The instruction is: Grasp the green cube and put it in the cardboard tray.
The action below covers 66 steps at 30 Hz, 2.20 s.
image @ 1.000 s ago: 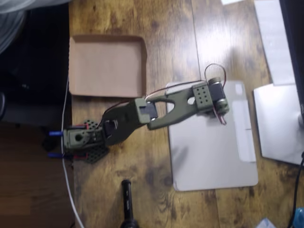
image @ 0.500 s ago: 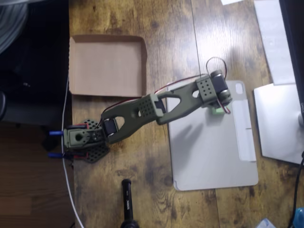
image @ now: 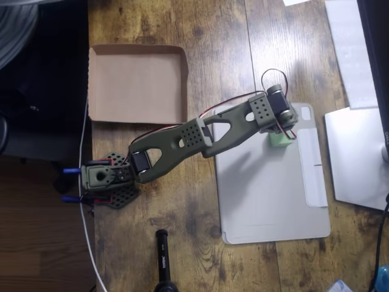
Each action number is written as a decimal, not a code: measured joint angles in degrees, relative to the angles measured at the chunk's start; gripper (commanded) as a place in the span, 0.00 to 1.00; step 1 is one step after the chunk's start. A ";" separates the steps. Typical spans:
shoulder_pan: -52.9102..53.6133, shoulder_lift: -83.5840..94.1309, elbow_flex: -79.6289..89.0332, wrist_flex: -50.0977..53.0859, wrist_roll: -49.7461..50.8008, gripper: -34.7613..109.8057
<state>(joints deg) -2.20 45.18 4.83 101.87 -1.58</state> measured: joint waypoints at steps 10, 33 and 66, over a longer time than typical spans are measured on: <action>4.83 -2.46 8.53 -8.53 -0.09 0.48; 2.37 -0.70 16.17 -12.39 2.72 0.44; -1.41 8.79 23.03 -11.16 5.80 0.34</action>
<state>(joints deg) -3.60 53.96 27.86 90.70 4.22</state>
